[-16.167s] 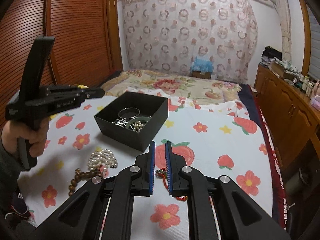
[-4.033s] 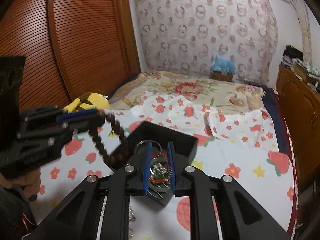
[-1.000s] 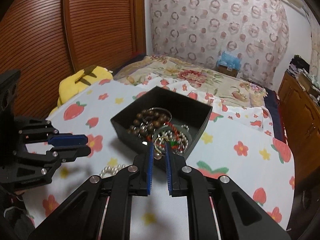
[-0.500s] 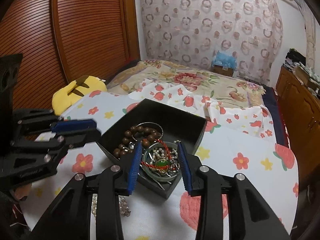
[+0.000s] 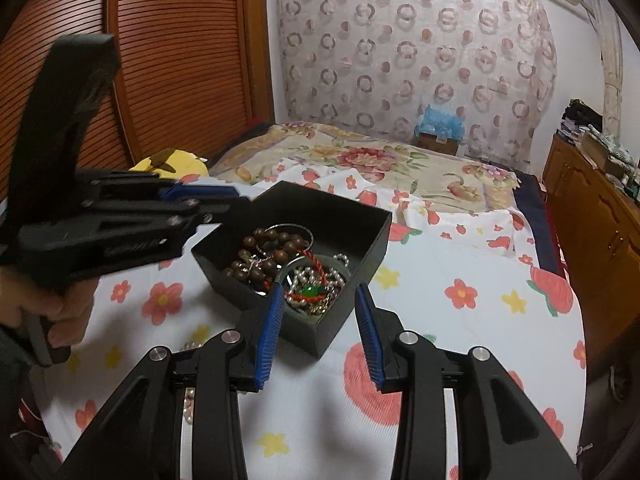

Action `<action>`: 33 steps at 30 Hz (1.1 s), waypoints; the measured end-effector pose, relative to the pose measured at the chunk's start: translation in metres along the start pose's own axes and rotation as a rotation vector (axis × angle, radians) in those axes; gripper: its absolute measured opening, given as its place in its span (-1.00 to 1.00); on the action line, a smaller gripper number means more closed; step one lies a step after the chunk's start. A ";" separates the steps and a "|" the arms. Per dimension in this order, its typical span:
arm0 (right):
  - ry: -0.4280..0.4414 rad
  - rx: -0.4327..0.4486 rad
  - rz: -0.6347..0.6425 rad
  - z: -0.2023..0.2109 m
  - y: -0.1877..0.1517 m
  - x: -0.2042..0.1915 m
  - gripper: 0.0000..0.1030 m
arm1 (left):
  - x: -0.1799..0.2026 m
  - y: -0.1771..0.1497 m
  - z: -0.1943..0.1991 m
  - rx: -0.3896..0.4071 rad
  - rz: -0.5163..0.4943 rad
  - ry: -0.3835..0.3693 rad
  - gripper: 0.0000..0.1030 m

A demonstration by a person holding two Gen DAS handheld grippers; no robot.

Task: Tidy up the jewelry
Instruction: 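Carry the earring with the left tool over the box and release it, then lower the left tool onto the pearl necklace and grasp it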

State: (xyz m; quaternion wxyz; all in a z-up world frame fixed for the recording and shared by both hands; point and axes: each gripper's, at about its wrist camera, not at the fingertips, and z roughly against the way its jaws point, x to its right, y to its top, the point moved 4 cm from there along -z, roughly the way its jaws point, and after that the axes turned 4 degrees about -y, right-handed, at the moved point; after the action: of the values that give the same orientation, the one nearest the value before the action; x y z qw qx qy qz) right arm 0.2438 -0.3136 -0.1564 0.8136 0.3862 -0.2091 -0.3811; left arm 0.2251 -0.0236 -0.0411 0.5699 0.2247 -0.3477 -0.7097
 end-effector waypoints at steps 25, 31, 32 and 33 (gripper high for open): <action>0.100 -0.155 0.086 -0.023 -0.045 -0.055 -0.57 | -0.014 -0.077 0.019 -0.110 -0.031 -0.005 -0.38; 0.110 -0.195 0.103 -0.036 -0.043 -0.056 -0.58 | -0.002 -0.095 0.015 -0.146 -0.060 -0.040 -0.38; 0.114 -0.200 0.104 -0.037 -0.043 -0.055 -0.58 | 0.000 -0.097 0.013 -0.151 -0.063 -0.045 -0.38; 0.108 -0.200 0.109 -0.038 -0.042 -0.055 -0.58 | 0.001 -0.098 0.012 -0.155 -0.065 -0.048 -0.38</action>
State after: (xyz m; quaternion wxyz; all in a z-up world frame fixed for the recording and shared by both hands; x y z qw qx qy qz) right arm 0.2143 -0.2701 -0.2153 0.8776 0.3109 -0.1466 -0.3342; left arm 0.1519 -0.0108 -0.1068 0.5539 0.1741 -0.2981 -0.7577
